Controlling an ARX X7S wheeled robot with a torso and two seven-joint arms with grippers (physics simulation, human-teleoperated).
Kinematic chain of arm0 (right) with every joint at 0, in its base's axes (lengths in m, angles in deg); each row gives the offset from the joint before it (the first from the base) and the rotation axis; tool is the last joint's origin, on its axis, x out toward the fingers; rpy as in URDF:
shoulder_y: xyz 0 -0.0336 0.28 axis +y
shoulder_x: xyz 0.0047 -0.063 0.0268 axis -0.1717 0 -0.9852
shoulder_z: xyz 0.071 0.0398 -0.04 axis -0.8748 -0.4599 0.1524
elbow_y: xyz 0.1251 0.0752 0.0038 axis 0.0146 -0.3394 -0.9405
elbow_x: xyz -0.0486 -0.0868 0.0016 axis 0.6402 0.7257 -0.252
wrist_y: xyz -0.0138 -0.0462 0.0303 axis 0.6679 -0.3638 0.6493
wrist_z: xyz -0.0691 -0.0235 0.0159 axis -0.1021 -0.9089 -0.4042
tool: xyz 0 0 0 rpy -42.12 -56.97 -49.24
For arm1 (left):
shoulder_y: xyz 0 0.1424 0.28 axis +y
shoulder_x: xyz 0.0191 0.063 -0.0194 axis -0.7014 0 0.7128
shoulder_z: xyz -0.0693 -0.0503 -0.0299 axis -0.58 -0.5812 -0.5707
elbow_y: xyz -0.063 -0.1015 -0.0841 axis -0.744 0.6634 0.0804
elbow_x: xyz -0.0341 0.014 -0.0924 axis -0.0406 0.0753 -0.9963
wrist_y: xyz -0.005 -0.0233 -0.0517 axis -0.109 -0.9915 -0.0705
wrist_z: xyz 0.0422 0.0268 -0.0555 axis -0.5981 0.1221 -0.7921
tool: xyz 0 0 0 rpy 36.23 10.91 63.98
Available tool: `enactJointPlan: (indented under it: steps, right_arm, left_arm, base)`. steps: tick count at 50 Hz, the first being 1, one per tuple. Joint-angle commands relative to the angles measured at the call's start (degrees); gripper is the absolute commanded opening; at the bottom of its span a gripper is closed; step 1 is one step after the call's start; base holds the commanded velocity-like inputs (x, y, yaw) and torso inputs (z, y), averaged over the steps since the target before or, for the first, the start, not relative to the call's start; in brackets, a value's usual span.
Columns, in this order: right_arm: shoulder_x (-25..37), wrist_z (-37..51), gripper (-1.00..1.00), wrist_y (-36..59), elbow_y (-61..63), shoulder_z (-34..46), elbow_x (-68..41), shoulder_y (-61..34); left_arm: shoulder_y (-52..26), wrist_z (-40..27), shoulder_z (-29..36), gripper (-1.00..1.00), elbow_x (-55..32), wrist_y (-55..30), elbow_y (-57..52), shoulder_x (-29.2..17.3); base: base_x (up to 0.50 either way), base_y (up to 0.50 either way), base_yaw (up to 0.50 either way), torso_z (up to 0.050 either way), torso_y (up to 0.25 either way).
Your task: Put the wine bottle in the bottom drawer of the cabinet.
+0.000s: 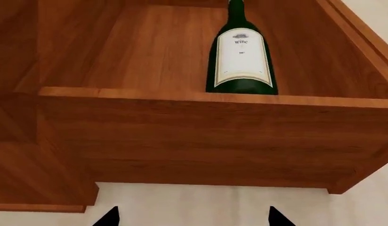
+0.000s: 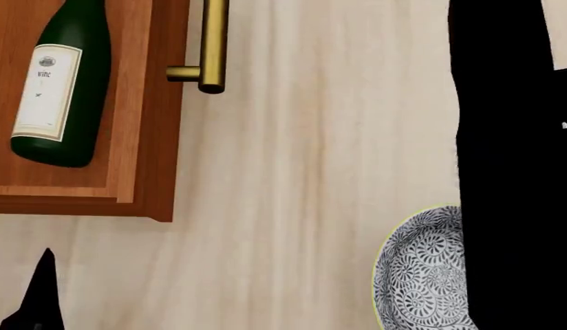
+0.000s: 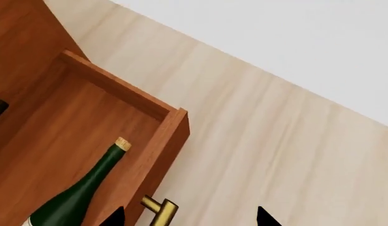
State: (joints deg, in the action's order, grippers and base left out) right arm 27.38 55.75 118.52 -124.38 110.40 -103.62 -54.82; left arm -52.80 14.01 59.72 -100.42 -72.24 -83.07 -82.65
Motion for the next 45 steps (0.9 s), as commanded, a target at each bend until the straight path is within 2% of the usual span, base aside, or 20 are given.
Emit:
enactJointPlan:
  steps: [1, 8, 11, 13, 15, 18, 24, 29, 30, 32, 41, 42, 45]
  right_arm:
    - [0.01, -2.94, 1.0, 4.73, 2.99, -12.19, 11.66, -0.06]
    - [0.02, -5.17, 1.0, 8.01, 5.13, -18.51, 18.49, -0.05]
    - [0.16, -6.0, 1.0, 8.73, 5.42, -19.88, 20.1, -0.01]
    - [1.35, -3.75, 1.0, 9.95, 7.64, -20.34, 17.38, 0.88]
    - [3.4, 2.06, 1.0, 9.98, 8.68, -19.46, 9.96, 1.44]
    - [6.02, 9.94, 1.0, 9.94, 10.1, -17.97, -0.49, 1.83]
    - [10.85, 22.68, 1.0, 9.89, 14.56, -16.34, -16.28, 4.2]
    - [14.82, 35.16, 1.0, 9.82, 17.73, -16.57, -31.02, 5.9]
    - [15.67, 38.33, 1.0, 9.81, 18.5, -17.18, -34.34, 6.59]
    - [16.89, 42.24, 1.0, 9.73, 19.87, -16.93, -39.09, 7.49]
    - [21.5, 61.66, 1.0, 9.16, 26.07, -17.62, -60.91, 11.74]
    - [23.68, 69.26, 1.0, 8.41, 29.13, -16.74, -69.51, 13.52]
    - [25.35, 74.55, 1.0, 6.55, 31.9, -15.43, -76.78, 14.52]
  left_arm:
    - [0.5, -1.43, -1.4, 1.0, -1.24, -0.07, -1.41, -1.79]
    - [-1.61, -6.27, -3.03, 1.0, -6.51, -3.26, -6.64, -4.59]
    - [-4.22, -9.74, -2.4, 1.0, -10.81, -2.77, -10.13, -7.9]
    - [-8.2, -12.5, 5.08, 1.0, -11.89, 4.25, -10.17, -13.35]
    - [-19.89, -18.06, 21.63, 1.0, -10.47, 12.05, -10.18, -20.86]
    - [-37.82, -23.2, 44.09, 1.0, -8.9, 18.85, -10.18, -25.56]
    - [-68.73, -29.97, 80.68, 1.0, -6.0, 26.75, -10.18, -26.44]
    - [-100.54, -38.6, 120.55, 1.0, 0.03, 38.72, -10.18, -22.26]
    - [-103.56, -38.65, 124.29, 1.0, 0.63, 39.87, -10.18, -22.51]
    - [-106.24, -38.67, 127.62, 1.0, 1.32, 40.87, -10.18, -22.96]
    - [-113.39, -38.67, 134.8, 1.0, 2.4, 42.41, -10.18, -24.39]
    - [-116.93, -38.67, 137.33, 1.0, 1.92, 42.96, -10.18, -24.72]
    - [-119.18, -38.68, 140.08, 1.0, 2.41, 43.79, -10.18, -24.61]
  base:
    - [0.0, 0.0, 0.0, 0.0, 0.0]
    - [0.0, 0.0, 0.0, 0.0, 0.0]
    - [0.0, 0.0, 0.0, 0.0, 0.0]
    - [0.0, 0.0, 0.0, 0.0, 0.0]
    - [0.0, 0.0, 0.0, 0.0, 0.0]
    - [0.0, 0.0, 0.0, 0.0, 0.0]
    - [0.0, 0.0, 0.0, 0.0, 0.0]
    - [0.0, 0.0, 0.0, 0.0, 0.0]
    - [0.0, 0.0, 0.0, 0.0, 0.0]
    - [0.0, 0.0, 0.0, 0.0, 0.0]
    - [0.0, 0.0, 0.0, 0.0, 0.0]
    - [0.0, 0.0, 0.0, 0.0, -0.01]
    - [0.0, 0.0, 0.0, 0.0, 0.0]
